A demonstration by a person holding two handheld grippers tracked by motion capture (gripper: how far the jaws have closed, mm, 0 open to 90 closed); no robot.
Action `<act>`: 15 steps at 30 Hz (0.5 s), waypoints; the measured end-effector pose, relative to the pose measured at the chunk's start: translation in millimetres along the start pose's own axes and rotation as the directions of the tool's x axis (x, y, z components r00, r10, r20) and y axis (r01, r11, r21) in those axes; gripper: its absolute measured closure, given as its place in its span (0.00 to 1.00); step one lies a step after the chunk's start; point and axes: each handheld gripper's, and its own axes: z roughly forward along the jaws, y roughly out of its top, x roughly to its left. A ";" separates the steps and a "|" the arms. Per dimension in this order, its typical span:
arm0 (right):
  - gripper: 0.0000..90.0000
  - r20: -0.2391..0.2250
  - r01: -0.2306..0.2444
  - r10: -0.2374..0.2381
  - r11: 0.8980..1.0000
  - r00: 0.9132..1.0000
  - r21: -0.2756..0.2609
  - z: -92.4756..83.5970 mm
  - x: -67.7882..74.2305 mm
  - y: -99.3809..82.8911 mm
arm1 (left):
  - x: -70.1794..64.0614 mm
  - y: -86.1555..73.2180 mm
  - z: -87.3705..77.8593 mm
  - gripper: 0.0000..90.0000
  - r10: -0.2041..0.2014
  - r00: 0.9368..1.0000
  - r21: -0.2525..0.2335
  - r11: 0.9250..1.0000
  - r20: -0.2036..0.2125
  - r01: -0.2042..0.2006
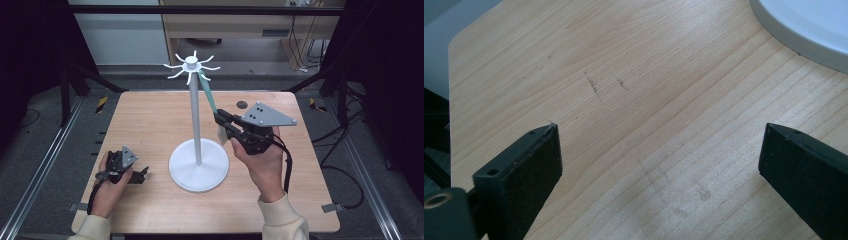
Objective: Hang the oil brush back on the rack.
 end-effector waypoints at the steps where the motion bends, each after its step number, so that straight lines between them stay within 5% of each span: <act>1: 0.92 0.000 -0.001 0.001 1.000 1.000 -0.001 0.1 0.0 -0.1 | -0.1 0.0 -0.1 0.04 -0.001 1.000 -0.001 1.000 0.000 0.001; 15: 0.91 0.006 -0.017 0.017 1.000 1.000 -0.019 3.8 1.6 -4.0 | 0.2 -0.2 -0.1 0.04 0.000 1.000 -0.001 1.000 0.001 0.000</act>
